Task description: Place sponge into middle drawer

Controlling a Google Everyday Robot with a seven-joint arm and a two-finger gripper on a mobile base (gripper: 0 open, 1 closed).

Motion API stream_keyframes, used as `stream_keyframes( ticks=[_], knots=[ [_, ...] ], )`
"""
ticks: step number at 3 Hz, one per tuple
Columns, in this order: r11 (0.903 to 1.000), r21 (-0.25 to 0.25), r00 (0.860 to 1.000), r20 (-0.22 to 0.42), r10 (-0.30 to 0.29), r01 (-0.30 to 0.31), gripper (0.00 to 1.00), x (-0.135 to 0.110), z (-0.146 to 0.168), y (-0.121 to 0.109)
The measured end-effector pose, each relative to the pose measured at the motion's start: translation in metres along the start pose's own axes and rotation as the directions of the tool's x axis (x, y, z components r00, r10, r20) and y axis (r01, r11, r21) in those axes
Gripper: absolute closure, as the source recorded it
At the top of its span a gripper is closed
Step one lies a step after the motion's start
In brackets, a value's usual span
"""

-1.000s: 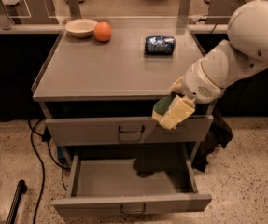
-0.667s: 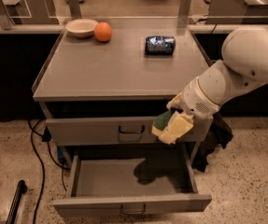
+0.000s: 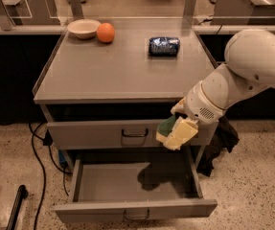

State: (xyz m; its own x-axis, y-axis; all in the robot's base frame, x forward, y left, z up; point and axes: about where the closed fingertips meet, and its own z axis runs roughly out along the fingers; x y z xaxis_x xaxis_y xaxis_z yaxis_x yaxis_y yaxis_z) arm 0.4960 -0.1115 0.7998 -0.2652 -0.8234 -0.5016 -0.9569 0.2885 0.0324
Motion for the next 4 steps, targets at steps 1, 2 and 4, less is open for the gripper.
stream_keyframes(
  ticks=[1,2,4],
  knots=[
    [0.9996,-0.007,1.000,0.000,-0.025,0.025,1.00,0.022,0.030,0.003],
    [0.9986,-0.021,0.998,0.027,-0.048,0.049,1.00,0.048,0.069,0.009],
    [0.9942,-0.088,0.995,0.086,-0.055,0.062,1.00,0.105,0.166,0.020]
  ],
)
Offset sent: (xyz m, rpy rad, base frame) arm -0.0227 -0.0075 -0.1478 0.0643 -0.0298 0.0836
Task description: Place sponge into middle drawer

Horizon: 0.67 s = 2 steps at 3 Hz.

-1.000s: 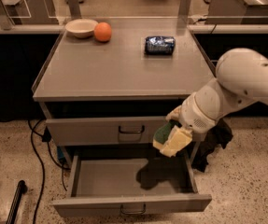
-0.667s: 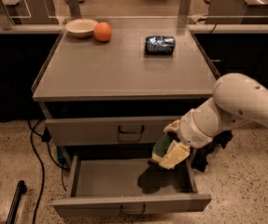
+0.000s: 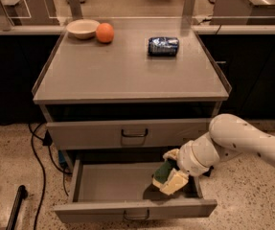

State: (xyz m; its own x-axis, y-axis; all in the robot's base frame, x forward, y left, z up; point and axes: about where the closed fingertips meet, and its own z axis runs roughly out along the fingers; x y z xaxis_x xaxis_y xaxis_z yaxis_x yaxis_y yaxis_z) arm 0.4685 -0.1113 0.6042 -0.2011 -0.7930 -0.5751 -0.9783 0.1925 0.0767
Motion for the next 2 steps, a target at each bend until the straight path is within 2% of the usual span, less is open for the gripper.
stream_keyframes(
  ticks=[1,2],
  knots=[
    [1.0000,0.000,1.000,0.000,0.000,0.000,1.00,0.000,0.000,0.000],
    [0.9996,0.018,1.000,0.002,-0.024,0.024,1.00,0.012,0.012,0.000]
  ],
)
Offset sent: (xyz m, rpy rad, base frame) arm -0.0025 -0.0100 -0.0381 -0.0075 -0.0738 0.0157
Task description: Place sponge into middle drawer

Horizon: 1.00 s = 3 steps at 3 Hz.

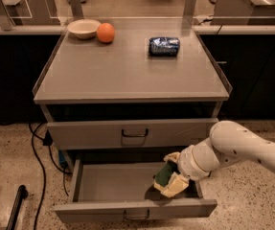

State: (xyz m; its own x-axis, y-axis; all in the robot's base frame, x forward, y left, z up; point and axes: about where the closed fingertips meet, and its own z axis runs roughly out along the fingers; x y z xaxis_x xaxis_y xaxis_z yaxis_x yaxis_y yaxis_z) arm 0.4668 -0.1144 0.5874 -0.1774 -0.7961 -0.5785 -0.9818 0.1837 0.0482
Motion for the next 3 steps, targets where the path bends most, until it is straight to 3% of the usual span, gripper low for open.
stream_keyframes(
  ticks=[2,3],
  knots=[
    [0.9973,0.034,0.998,0.025,-0.066,0.065,1.00,0.028,0.052,-0.005],
    [0.9925,0.051,0.991,0.070,-0.115,0.111,1.00,0.031,0.078,-0.011]
  ],
)
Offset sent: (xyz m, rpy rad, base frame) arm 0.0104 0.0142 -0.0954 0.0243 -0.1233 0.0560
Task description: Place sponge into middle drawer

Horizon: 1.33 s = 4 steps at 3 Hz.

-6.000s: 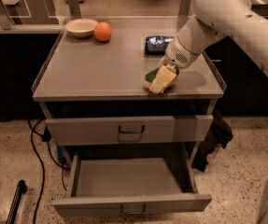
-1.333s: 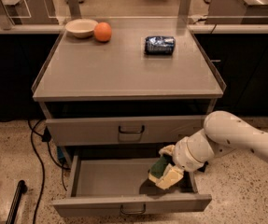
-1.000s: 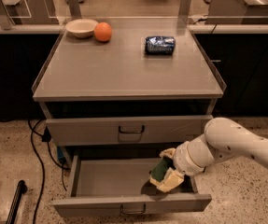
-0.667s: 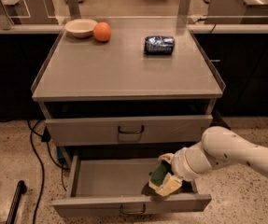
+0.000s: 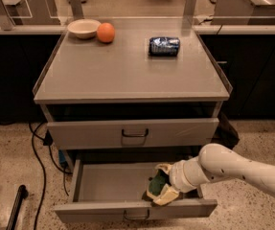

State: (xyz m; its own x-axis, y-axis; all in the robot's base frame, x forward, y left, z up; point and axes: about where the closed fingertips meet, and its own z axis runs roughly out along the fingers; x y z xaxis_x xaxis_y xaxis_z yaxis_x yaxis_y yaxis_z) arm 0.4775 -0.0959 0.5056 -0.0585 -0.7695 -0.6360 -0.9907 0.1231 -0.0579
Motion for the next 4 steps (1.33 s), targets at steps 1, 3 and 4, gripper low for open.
stream_keyframes(
  ticks=[1,3,4],
  knots=[
    [0.9988,0.014,0.997,0.061,-0.049,0.048,1.00,0.000,0.026,-0.007],
    [0.9960,0.023,0.990,0.106,-0.088,0.086,1.00,0.000,0.056,-0.017],
    [0.9939,0.041,0.990,0.095,-0.106,0.102,1.00,0.002,0.061,-0.027]
  ],
)
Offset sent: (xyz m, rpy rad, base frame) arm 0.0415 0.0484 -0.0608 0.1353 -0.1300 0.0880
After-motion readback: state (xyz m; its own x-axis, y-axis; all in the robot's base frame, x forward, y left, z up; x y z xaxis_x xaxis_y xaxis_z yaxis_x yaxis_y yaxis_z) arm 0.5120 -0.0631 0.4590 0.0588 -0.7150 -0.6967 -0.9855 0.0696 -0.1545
